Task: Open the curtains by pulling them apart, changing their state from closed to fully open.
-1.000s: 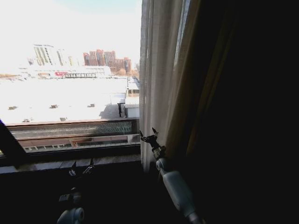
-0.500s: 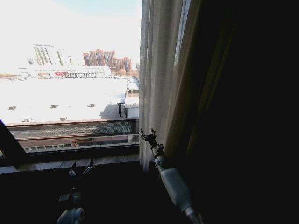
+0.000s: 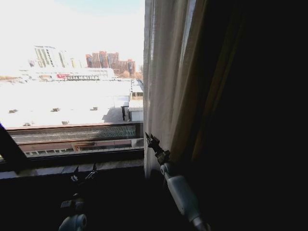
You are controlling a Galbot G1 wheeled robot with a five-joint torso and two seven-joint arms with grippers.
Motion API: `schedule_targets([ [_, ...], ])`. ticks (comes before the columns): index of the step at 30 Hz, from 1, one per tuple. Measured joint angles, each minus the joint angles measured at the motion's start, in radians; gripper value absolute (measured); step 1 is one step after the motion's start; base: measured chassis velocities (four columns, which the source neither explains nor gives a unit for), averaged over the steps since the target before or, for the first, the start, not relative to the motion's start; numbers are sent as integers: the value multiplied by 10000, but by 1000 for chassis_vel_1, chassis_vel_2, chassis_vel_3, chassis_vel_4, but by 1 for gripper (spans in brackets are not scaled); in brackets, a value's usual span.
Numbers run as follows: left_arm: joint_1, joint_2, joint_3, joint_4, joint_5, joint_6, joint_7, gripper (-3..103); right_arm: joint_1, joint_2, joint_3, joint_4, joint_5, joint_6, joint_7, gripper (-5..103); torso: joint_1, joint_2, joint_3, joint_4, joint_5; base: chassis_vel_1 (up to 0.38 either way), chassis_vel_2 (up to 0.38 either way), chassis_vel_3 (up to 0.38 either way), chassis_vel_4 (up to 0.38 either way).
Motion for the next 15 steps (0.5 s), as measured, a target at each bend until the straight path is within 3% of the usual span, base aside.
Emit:
schedule_targets([
  [2, -1, 0, 0, 0, 0, 0, 0, 100, 4, -11, -6, 2, 35, -108, -11, 2, -1, 0, 0, 0, 0, 0, 0, 0, 0],
  [9, 0, 0, -1, 0, 0, 0, 0, 100, 52, -6, 4, -71, 0, -135, -42, 0, 0, 0, 0, 0, 0, -32, -55, 24, 44],
  [15, 0, 0, -2, 0, 0, 0, 0, 100, 88, -3, -3, -77, -9, -140, -50, 0, 0, 0, 0, 1, -1, -96, -178, 124, 201],
])
